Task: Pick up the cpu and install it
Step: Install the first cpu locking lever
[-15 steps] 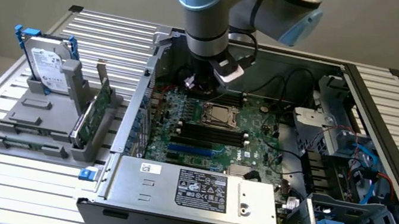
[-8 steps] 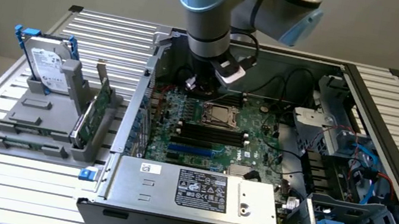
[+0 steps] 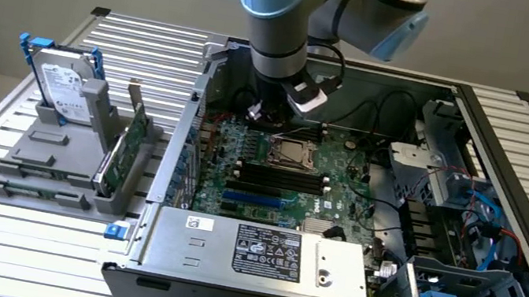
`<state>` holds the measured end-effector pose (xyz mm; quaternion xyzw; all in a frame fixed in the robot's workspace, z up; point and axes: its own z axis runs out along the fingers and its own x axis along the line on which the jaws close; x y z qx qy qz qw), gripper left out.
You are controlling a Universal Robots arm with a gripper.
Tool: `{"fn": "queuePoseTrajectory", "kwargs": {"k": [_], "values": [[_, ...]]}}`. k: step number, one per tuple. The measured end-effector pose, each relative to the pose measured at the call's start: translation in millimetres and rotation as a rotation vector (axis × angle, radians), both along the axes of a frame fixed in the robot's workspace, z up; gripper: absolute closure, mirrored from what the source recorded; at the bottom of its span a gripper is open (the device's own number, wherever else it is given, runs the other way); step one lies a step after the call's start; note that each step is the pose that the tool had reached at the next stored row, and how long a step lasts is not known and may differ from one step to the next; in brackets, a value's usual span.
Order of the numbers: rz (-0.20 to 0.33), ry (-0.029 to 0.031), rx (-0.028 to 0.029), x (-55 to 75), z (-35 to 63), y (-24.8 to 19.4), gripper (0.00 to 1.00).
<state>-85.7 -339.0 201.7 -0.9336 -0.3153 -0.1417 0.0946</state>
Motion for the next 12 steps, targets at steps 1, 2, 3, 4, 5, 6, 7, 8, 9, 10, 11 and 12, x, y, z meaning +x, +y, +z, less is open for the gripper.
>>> {"fn": "queuePoseTrajectory", "kwargs": {"k": [1,2,3,4,5,6,7,8,9,10,11,12], "values": [[-0.001,0.0,0.0,0.0,-0.3,0.0,0.89],[-0.001,0.0001,0.0,0.2,-0.7,0.0,0.89],[-0.002,0.0002,0.0,0.3,-1.0,0.0,0.89],[-0.002,0.0005,-0.0001,0.5,-1.4,0.0,0.89],[-0.003,0.0007,-0.0001,0.9,-1.8,0.0,0.89],[-0.003,0.001,-0.0001,1.2,-2.2,0.0,0.89],[-0.004,0.0012,-0.0002,1.6,-2.5,0.0,0.89],[-0.008,0.0014,-0.0002,2.1,-2.8,0.0,0.89],[-0.014,0.0013,-0.0001,2.2,-3.0,0.0,0.89],[-0.022,0.0013,0.0,2.3,-3.3,0.0,0.89],[-0.031,0.0015,0.0,2.3,-3.5,0.0,0.89],[-0.039,0.0024,0.0001,2.4,-3.7,0.1,0.89]]}}
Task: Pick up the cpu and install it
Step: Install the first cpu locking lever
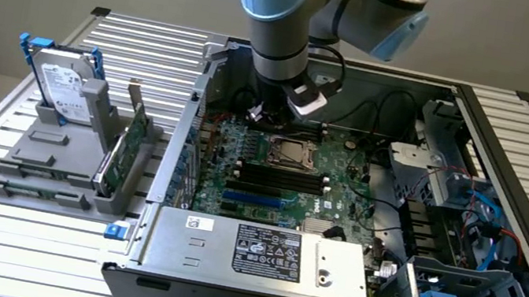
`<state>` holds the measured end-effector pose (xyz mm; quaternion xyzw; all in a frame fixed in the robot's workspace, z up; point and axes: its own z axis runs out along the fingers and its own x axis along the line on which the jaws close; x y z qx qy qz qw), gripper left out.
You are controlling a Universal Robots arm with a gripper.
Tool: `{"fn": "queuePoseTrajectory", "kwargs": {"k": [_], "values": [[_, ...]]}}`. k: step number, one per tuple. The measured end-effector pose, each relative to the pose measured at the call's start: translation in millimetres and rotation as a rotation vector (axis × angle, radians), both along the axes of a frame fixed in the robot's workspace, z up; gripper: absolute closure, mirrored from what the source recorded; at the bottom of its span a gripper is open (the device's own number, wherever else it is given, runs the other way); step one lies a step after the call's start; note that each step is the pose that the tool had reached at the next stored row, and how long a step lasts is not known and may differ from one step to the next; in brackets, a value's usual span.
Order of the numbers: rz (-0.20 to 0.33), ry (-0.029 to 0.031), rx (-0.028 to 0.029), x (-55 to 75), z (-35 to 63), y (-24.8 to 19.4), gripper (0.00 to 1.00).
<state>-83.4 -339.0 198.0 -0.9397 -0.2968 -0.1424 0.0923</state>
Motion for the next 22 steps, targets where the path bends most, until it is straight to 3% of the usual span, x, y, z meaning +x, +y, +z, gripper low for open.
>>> {"fn": "queuePoseTrajectory", "kwargs": {"k": [7,13,22], "values": [[-0.04,0.0095,-0.0004,0.4,-2.0,0.0,0.89],[-0.067,0.0136,-0.0002,1.8,-3.5,0.6,0.89],[-0.107,0.0204,-0.0003,4.0,-4.7,4.7,0.89]]}}
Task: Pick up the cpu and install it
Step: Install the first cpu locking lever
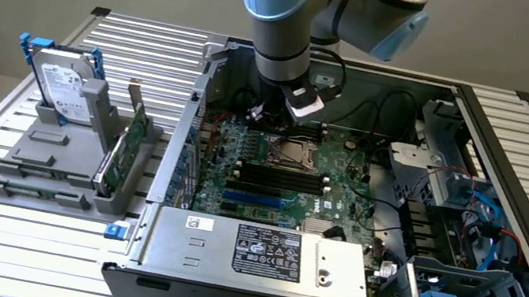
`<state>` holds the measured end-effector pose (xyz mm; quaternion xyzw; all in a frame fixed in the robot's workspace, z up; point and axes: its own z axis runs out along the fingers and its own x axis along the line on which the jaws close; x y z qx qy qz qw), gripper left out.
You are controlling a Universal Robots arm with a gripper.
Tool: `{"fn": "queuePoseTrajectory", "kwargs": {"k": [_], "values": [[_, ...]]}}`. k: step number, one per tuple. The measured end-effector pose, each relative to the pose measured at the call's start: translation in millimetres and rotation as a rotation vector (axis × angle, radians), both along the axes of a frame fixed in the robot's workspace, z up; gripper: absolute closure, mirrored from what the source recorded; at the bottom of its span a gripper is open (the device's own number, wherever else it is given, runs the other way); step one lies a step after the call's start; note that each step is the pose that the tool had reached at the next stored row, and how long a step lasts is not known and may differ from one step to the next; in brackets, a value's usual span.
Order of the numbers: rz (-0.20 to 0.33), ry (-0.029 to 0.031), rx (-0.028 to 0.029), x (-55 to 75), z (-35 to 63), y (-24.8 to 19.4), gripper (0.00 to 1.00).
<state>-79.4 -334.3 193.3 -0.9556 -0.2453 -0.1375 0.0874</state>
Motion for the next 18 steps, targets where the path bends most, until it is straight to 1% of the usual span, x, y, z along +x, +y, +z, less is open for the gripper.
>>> {"fn": "queuePoseTrajectory", "kwargs": {"k": [6,7,8,9,10,12,13,14,16,17,18], "values": [[-0.018,0.0061,0.0005,1.3,-0.6,3.2,0.89],[-0.019,0.0076,0.0007,1.5,-0.8,3.7,0.89],[-0.021,0.01,-0.0003,1.6,-0.9,4.1,0.89],[-0.021,0.0161,-0.0019,1.7,-0.9,4.4,0.89],[-0.021,0.0266,-0.004,1.7,-0.9,4.5,0.89],[-0.021,0.0554,-0.0097,2.2,-0.9,4.7,0.89],[-0.021,0.0686,-0.0139,2.3,-0.9,5.0,0.89],[-0.021,0.0799,-0.0185,2.6,-0.9,5.5,0.89],[-0.021,0.096,-0.0262,3.3,-0.8,6.2,0.89],[-0.021,0.1016,-0.0289,3.7,-0.8,6.6,0.89],[-0.021,0.1053,-0.0308,4.2,-0.8,6.9,0.89]]}}
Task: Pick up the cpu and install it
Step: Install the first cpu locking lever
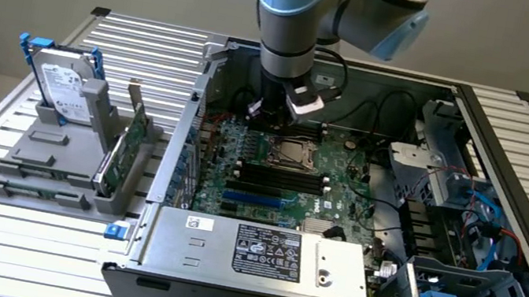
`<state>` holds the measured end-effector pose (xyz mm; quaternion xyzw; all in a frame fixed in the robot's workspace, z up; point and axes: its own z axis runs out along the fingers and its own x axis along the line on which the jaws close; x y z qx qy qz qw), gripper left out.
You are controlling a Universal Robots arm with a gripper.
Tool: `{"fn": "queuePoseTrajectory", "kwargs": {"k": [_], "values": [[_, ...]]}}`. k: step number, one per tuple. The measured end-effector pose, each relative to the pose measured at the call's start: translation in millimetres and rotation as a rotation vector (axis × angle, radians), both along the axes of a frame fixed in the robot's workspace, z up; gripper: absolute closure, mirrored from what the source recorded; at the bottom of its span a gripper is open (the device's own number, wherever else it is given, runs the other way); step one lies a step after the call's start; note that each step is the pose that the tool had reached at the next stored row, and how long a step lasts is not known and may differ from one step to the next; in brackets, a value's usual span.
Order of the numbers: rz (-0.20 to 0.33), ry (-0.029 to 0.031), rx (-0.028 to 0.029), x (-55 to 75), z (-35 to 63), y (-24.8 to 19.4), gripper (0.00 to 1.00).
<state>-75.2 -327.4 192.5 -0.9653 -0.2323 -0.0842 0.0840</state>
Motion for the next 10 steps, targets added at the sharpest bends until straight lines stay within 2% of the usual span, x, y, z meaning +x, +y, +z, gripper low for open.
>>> {"fn": "queuePoseTrajectory", "kwargs": {"k": [6,10], "values": [[0.0,0.0006,0.0002,0.9,1.7,0.6,0.89],[0.0,0.0007,-0.0001,0.9,11.6,1.0,0.89]]}}
